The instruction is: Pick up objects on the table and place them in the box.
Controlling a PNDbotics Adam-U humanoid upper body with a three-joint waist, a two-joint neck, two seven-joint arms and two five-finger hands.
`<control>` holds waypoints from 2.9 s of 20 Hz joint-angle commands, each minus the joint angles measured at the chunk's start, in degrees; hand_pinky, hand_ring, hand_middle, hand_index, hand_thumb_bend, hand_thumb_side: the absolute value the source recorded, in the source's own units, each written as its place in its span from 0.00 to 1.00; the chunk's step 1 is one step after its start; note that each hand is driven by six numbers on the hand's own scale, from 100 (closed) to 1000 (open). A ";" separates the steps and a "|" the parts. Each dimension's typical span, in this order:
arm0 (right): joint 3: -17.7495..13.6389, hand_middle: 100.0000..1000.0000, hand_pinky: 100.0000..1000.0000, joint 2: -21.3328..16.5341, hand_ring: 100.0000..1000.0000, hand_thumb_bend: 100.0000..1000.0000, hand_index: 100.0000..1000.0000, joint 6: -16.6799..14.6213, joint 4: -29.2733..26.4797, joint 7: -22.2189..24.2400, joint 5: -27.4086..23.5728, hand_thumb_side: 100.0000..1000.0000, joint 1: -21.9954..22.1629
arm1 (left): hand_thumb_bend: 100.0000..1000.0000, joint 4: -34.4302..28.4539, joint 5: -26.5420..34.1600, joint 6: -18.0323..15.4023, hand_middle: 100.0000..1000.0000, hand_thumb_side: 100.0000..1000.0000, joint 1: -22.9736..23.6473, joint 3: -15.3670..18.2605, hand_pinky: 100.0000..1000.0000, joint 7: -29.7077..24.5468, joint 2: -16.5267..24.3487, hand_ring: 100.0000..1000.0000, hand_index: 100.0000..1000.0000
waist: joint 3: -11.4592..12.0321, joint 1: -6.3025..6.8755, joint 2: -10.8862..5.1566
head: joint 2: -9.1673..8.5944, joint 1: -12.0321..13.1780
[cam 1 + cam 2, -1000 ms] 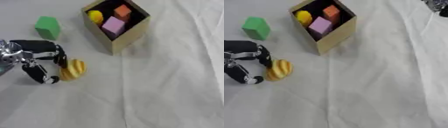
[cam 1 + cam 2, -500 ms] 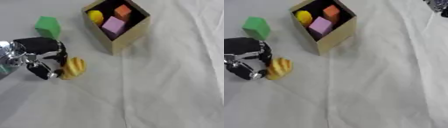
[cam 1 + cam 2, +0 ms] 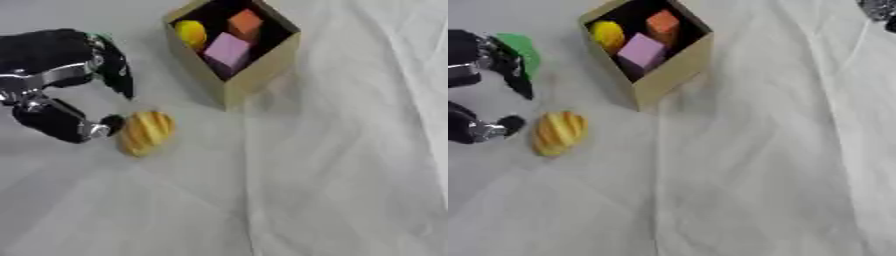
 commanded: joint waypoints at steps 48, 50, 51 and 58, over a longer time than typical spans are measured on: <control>-0.96 0.66 0.89 -0.56 0.81 0.00 0.87 -0.45 0.80 -0.07 -0.96 0.62 -0.30 | 0.22 16.53 -14.66 -3.96 0.42 0.09 -7.07 -5.53 0.64 1.64 -8.04 0.54 0.47 | -0.78 0.04 -1.49 | -0.34 0.42; -1.04 0.66 0.89 -0.72 0.81 0.00 0.87 -0.47 0.77 -0.13 -0.92 0.61 -0.26 | 0.21 11.63 -13.76 -3.47 0.43 0.09 -7.05 -3.27 0.64 1.62 -6.30 0.54 0.47 | -0.72 0.13 -1.62 | -0.22 0.21; -1.08 0.66 0.89 -0.83 0.81 0.00 0.87 -0.49 0.75 -0.15 -0.89 0.61 -0.24 | 0.21 9.36 -13.28 -3.35 0.43 0.10 -7.44 -2.05 0.64 1.43 -5.66 0.54 0.47 | -0.68 0.19 -1.71 | -0.13 0.11; -1.24 0.66 0.89 -1.21 0.81 0.00 0.87 -0.56 0.60 -0.26 -0.81 0.60 -0.21 | 0.17 6.11 -9.30 -4.93 0.44 0.11 -15.75 3.99 0.66 -0.80 -8.33 0.55 0.48 | -1.04 0.57 -2.23 | -0.05 -0.30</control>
